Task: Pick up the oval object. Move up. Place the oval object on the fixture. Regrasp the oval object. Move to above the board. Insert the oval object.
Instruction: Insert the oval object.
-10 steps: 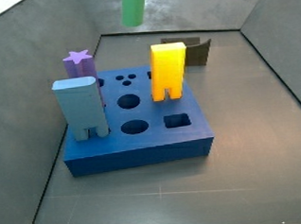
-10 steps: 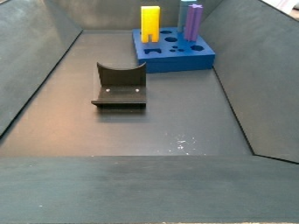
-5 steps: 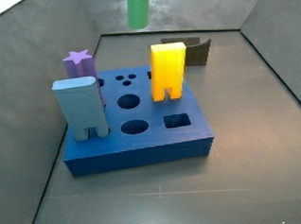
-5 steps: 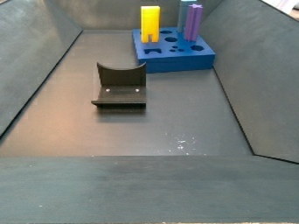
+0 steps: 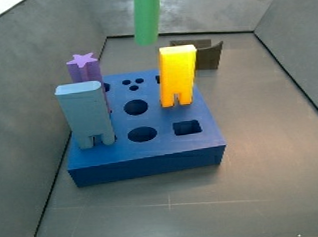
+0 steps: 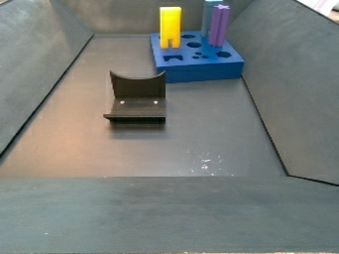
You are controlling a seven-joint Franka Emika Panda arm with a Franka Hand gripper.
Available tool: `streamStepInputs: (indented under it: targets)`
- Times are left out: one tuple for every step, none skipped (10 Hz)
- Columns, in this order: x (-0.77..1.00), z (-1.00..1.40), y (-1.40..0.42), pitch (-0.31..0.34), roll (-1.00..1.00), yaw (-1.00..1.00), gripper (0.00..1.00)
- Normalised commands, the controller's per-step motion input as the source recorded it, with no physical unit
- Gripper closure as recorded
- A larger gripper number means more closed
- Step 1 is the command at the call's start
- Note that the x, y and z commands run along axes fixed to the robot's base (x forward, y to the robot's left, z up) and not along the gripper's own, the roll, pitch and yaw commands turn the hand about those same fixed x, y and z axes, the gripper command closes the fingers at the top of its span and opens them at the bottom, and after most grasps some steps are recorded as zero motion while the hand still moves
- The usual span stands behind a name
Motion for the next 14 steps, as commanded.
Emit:
streamStepInputs:
  targets:
    - [0.00, -0.19, -0.26, -0.001, 0.00, -0.92, 1.00]
    - [0.00, -0.21, -0.23, -0.001, 0.00, -0.94, 1.00]
    - [0.00, -0.28, -0.23, -0.003, 0.00, -0.95, 1.00]
    - [0.00, -0.33, -0.21, -0.019, 0.00, -0.95, 1.00]
    - [0.00, -0.42, -0.10, -0.043, 0.00, -1.00, 1.00]
    - [0.00, -0.45, -0.05, -0.059, -0.01, -1.00, 1.00]
    - [0.00, -0.46, -0.05, -0.066, -0.01, -1.00, 1.00]
    - [0.00, -0.49, -0.03, -0.083, -0.01, -1.00, 1.00]
    - [0.00, -0.49, -0.03, -0.089, -0.01, -1.00, 1.00]
    - [0.00, -0.50, -0.04, -0.091, -0.01, -1.00, 1.00]
    - [0.00, -0.50, -0.04, -0.094, -0.01, -1.00, 1.00]
    - [0.00, -0.47, -0.04, -0.081, -0.01, -1.00, 1.00]
    - [0.00, -0.43, -0.04, -0.051, -0.03, -1.00, 1.00]
    - [0.00, 0.00, 0.03, -0.043, 0.00, 0.00, 1.00]
